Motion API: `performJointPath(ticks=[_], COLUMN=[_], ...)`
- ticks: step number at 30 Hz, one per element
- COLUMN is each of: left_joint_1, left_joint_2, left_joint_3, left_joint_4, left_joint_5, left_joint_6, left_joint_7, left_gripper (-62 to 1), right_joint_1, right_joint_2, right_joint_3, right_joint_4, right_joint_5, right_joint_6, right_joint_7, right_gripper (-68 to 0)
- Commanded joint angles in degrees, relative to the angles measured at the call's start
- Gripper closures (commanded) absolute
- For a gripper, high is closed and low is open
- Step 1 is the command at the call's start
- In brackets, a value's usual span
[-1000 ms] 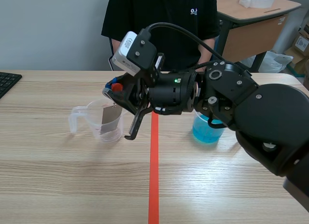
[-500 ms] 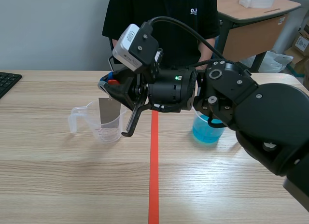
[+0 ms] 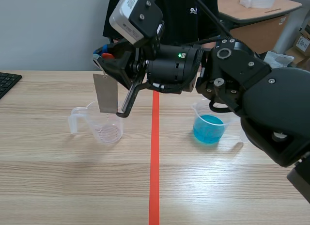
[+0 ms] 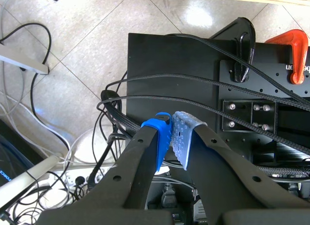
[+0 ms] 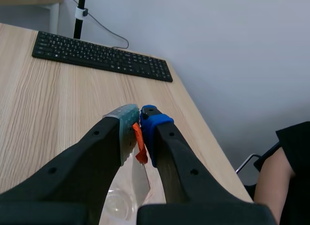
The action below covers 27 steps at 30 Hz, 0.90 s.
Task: Do the redox reaction experiment.
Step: 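Lift the metal plate out of the left beaker, then move the plate over the blue solution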
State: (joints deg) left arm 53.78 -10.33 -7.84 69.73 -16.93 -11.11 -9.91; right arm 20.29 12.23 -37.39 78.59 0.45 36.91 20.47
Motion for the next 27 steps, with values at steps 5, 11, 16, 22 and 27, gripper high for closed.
performJointPath(ticks=[5,11,16,22,27], left_joint_1=[0.66,0.66,0.68,0.66,0.66], left_joint_2=[0.11,0.11,0.11,0.11,0.11], left_joint_3=[0.11,0.11,0.11,0.11,0.11], left_joint_4=[0.70,0.70,0.70,0.72,0.72], left_joint_5=[-0.15,-0.15,-0.15,-0.17,-0.15], left_joint_6=[-0.15,-0.15,-0.15,-0.15,-0.15], left_joint_7=[-0.61,-0.61,-0.61,-1.03,-0.92], left_gripper=[-4.9,-4.9,-4.9,-4.9,-4.9], right_joint_1=[1.31,1.29,1.29,1.27,1.25], right_joint_2=[0.15,0.79,3.06,7.06,10.91], right_joint_3=[1.22,2.82,4.39,5.97,8.04], right_joint_4=[4.81,8.44,12.90,17.27,20.37], right_joint_5=[1.27,1.95,6.45,14.69,22.36], right_joint_6=[0.02,0.55,0.68,0.68,0.66], right_joint_7=[-1.66,-5.60,-10.10,-17.03,-22.86], right_gripper=[-1.5,-1.5,-1.5,-1.5,-1.5])
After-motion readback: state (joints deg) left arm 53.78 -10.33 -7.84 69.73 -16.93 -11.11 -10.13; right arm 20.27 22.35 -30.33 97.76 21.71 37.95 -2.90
